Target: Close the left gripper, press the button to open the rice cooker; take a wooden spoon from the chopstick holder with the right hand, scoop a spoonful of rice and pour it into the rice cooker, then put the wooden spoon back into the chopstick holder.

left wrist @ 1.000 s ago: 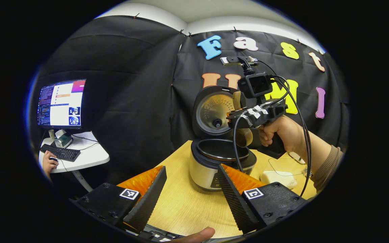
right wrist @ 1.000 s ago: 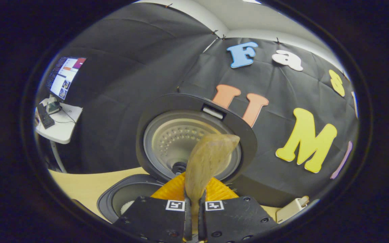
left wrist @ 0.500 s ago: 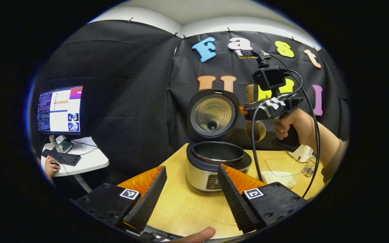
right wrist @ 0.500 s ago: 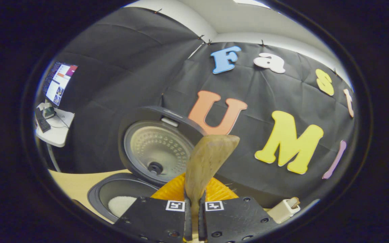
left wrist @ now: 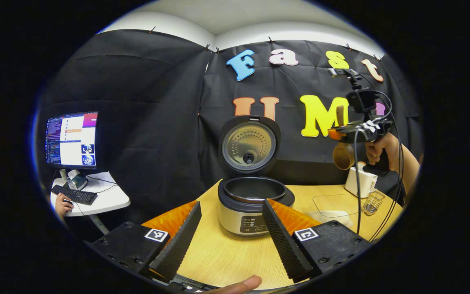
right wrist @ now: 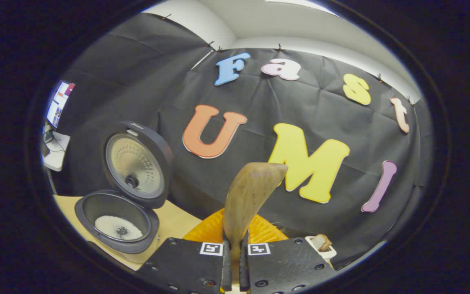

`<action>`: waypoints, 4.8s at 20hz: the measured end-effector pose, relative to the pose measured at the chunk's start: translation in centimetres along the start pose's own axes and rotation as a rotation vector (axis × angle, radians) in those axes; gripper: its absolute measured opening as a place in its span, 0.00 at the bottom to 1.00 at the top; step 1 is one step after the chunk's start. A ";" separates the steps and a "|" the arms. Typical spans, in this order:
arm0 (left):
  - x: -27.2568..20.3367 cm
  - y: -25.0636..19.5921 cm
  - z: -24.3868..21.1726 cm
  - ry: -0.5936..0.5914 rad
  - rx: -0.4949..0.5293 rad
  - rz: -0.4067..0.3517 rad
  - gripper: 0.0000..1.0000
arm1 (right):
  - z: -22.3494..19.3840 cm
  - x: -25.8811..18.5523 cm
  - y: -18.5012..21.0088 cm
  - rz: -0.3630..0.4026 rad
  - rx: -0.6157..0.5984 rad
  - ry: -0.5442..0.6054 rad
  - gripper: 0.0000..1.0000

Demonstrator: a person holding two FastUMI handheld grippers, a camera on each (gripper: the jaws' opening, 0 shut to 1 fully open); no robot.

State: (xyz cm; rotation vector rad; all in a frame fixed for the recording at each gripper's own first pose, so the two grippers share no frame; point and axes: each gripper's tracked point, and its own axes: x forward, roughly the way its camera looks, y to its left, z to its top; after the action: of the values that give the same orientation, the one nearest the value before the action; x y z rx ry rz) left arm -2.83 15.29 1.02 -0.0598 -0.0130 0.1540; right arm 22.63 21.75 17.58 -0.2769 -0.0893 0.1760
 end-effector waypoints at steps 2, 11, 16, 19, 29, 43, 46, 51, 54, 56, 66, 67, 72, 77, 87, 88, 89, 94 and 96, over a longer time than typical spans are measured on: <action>0.2 -0.2 -0.2 0.007 0.014 0.000 0.96 | -1.2 -0.4 -3.0 -0.030 0.014 0.011 0.07; 0.1 0.6 0.0 -0.008 0.053 0.038 0.96 | -8.8 -1.1 -16.9 -0.210 0.074 0.112 0.07; 0.4 0.6 -0.2 0.002 0.055 0.045 0.96 | -13.4 -1.5 -21.3 -0.257 0.139 0.178 0.07; 0.3 0.4 -0.1 -0.004 0.068 0.043 0.96 | -15.9 -2.2 -22.8 -0.260 0.191 0.202 0.07; 0.1 -0.8 0.2 -0.013 0.064 0.010 0.96 | -23.8 -1.9 -23.6 -0.240 0.318 0.301 0.10; 0.1 -1.3 0.3 -0.020 0.068 0.007 0.96 | -24.3 -3.4 -26.4 -0.337 0.302 0.305 0.84; -0.1 -1.6 0.5 -0.028 0.066 0.006 0.96 | -23.5 -4.2 -26.7 -0.346 0.326 0.281 0.96; -0.6 -2.2 1.5 -0.053 0.042 0.003 0.97 | -23.2 -6.5 -25.8 -0.298 0.292 0.302 0.95; -0.7 -2.1 1.8 -0.068 0.013 0.020 0.97 | -22.8 -8.6 -25.6 -0.279 0.251 0.290 0.97; -0.2 -1.9 1.8 -0.060 -0.005 0.030 0.96 | -22.8 -9.9 -24.6 -0.237 0.278 0.276 0.95; 7.0 -1.5 6.9 -0.026 0.010 0.048 0.96 | -24.4 -14.9 -19.7 -0.152 0.279 0.254 0.95; 7.9 -1.5 7.4 -0.024 0.021 0.054 0.96 | -24.5 -15.3 -19.3 -0.147 0.285 0.252 0.95; 13.4 -3.4 12.2 -0.066 0.036 0.050 0.96 | -23.2 -16.8 -18.2 -0.124 0.343 0.188 0.98; 19.1 -4.1 17.0 -0.097 0.012 0.057 0.96 | -22.6 -17.9 -18.6 -0.119 0.327 0.155 0.97; 28.4 -4.7 24.9 -0.142 0.006 0.058 0.96 | -23.4 -18.6 -19.8 -0.182 0.370 0.134 0.95; 29.5 -5.0 24.6 -0.123 0.008 0.054 0.95 | -23.5 -18.6 -19.7 -0.184 0.377 0.130 0.95; 30.4 -5.2 23.8 -0.098 0.008 0.053 0.96 | -23.7 -18.6 -19.7 -0.186 0.383 0.128 0.96; 32.3 -5.7 19.6 0.044 0.031 0.074 0.96 | -24.9 -19.0 -19.8 -0.186 0.414 0.139 0.97; 32.0 -5.7 19.9 0.019 0.046 0.082 0.96 | -25.6 -19.4 -19.6 -0.184 0.414 0.152 0.97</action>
State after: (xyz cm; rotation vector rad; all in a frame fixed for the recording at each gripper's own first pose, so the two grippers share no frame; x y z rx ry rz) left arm 29.30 15.80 21.54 -0.0158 0.0119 0.2355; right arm 9.56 -7.12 -2.70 0.1317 0.0733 -0.0116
